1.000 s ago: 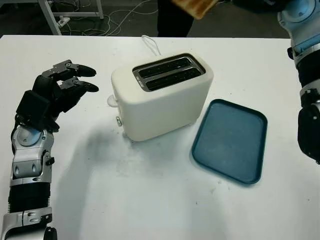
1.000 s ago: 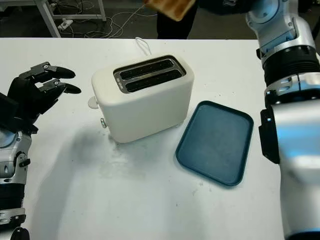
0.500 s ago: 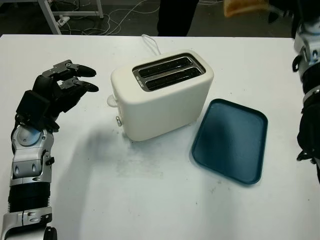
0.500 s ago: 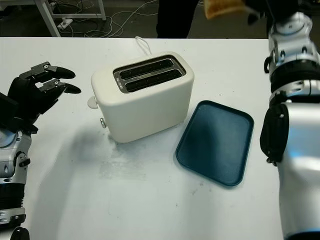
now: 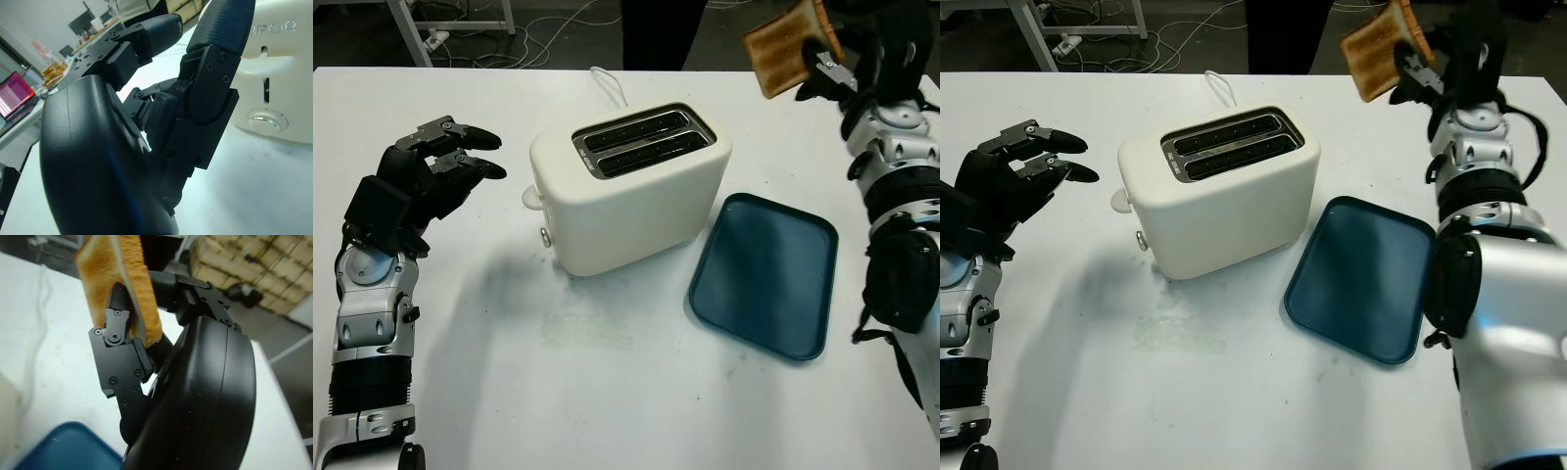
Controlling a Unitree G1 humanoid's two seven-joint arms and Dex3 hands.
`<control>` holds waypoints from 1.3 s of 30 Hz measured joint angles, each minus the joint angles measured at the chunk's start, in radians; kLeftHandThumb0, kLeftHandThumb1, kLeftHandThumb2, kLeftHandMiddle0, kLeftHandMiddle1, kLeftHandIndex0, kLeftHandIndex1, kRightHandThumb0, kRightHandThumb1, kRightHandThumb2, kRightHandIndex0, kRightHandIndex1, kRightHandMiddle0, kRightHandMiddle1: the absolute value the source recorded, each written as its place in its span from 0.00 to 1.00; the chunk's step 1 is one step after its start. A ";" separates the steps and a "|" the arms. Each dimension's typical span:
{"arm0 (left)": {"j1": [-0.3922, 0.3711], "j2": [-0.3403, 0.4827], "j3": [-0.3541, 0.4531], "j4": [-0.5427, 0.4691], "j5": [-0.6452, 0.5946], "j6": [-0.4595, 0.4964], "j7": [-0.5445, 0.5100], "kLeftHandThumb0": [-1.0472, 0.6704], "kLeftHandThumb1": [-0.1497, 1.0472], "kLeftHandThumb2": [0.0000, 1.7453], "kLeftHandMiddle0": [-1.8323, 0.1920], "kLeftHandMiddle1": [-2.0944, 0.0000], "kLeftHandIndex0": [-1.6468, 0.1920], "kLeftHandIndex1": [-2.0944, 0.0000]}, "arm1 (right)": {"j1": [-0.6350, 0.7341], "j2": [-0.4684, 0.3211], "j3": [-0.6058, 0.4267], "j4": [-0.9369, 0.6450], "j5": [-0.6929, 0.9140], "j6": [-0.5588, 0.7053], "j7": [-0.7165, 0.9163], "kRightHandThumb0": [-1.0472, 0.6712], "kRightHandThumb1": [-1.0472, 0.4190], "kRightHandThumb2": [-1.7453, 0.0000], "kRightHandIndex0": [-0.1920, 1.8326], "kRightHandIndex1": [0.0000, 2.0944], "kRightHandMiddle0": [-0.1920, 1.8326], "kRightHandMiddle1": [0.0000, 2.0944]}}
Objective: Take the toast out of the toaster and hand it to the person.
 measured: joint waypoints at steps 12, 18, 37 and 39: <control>0.000 0.000 0.000 0.012 0.000 -0.003 -0.004 0.00 0.87 0.00 0.54 0.55 0.51 0.59 | 0.055 0.028 -0.037 -0.009 0.045 0.004 0.057 0.52 0.09 0.64 0.38 0.83 0.15 0.83; 0.000 0.000 0.000 0.012 0.000 -0.003 -0.004 0.00 0.86 0.00 0.54 0.55 0.51 0.59 | 0.078 0.046 -0.031 -0.014 0.045 0.003 0.102 0.52 0.09 0.61 0.37 0.83 0.18 0.83; 0.000 0.000 0.000 0.012 0.000 -0.003 -0.011 0.00 0.87 0.00 0.54 0.55 0.51 0.60 | 0.121 0.073 0.005 -0.022 0.042 -0.034 0.158 0.51 0.09 0.63 0.48 0.83 0.28 0.83; 0.000 0.000 0.000 0.012 0.000 -0.003 -0.011 0.00 0.86 0.00 0.54 0.55 0.50 0.59 | 0.121 0.073 0.005 -0.022 0.043 -0.034 0.158 0.51 0.09 0.64 0.48 0.83 0.28 0.83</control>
